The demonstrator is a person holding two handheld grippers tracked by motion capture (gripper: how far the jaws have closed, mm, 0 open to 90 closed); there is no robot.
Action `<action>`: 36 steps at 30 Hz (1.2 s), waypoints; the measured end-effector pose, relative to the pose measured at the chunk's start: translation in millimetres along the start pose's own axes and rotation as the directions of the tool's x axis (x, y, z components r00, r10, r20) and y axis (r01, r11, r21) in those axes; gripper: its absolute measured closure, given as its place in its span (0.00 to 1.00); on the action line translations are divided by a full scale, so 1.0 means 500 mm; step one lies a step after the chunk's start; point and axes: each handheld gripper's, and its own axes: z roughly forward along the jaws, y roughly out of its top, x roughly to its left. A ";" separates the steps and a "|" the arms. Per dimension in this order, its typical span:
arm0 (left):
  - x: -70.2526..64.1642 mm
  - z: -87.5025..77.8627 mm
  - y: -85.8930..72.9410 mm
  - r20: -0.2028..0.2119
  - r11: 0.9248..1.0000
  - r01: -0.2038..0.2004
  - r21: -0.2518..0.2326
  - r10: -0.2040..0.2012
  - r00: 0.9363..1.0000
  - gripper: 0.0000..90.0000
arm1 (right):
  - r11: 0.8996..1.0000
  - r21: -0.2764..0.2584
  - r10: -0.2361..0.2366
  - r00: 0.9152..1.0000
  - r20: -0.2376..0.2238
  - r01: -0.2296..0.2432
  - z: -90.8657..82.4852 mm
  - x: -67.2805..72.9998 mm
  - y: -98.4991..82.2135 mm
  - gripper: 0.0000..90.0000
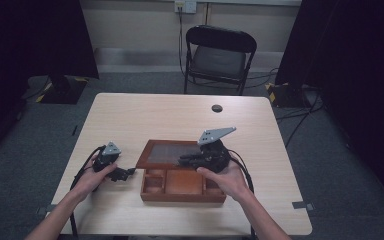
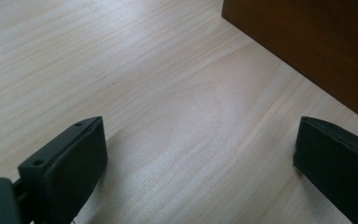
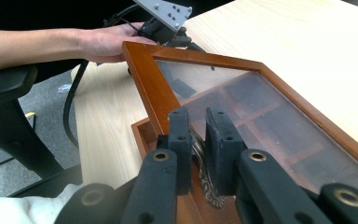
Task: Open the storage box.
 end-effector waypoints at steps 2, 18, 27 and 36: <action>0.000 0.000 0.000 0.000 1.000 0.000 0.000 0.000 1.000 0.03 | 1.000 -0.004 0.002 1.000 0.005 -0.001 -0.002 0.000 0.004 0.90; 0.002 -0.001 0.000 -0.003 1.000 -0.013 0.006 0.013 1.000 0.03 | 1.000 -0.014 0.011 1.000 0.000 -0.011 -0.007 -0.015 0.029 0.91; 0.001 -0.001 0.000 -0.003 1.000 -0.012 0.006 0.012 1.000 0.03 | 0.999 -0.031 0.015 1.000 -0.006 -0.015 -0.008 -0.023 0.041 0.91; 0.001 -0.001 0.000 0.000 1.000 -0.007 0.006 0.007 1.000 0.03 | 0.999 -0.033 0.020 1.000 -0.003 -0.020 -0.010 -0.029 0.053 0.91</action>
